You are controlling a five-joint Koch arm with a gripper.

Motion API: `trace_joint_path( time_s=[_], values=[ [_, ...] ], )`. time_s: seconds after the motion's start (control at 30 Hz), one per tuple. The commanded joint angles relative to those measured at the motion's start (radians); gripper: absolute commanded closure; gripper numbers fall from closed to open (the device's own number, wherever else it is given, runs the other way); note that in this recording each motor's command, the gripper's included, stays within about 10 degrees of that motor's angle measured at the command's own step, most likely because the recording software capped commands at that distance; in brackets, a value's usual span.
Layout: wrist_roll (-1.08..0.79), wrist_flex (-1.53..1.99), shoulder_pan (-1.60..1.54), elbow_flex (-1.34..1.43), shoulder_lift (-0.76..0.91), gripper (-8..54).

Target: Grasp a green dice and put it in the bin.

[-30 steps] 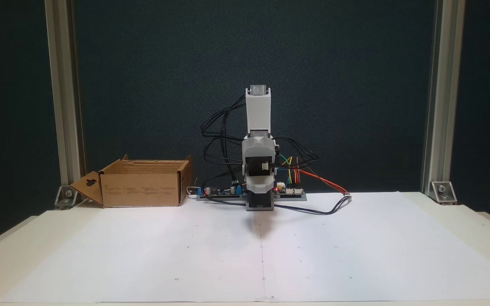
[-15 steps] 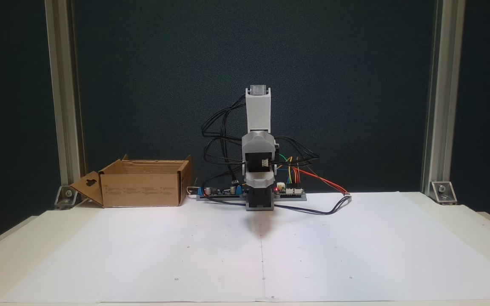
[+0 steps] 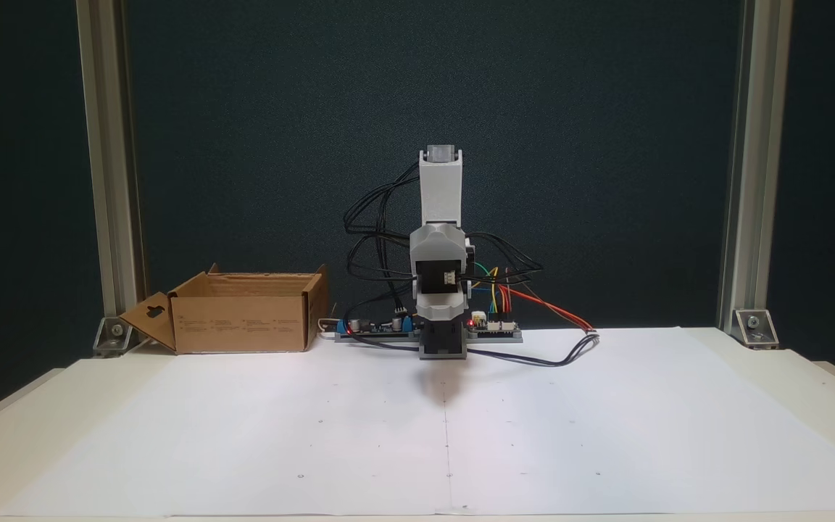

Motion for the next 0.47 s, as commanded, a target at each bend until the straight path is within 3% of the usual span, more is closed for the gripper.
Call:
trace_joint_path(
  time_s=[0.0,0.43],
  values=[
    [0.025,-0.063,0.006,0.052,0.106,1.1],
    [0.025,-0.064,0.048,0.052,0.107,1.1]
  ],
)
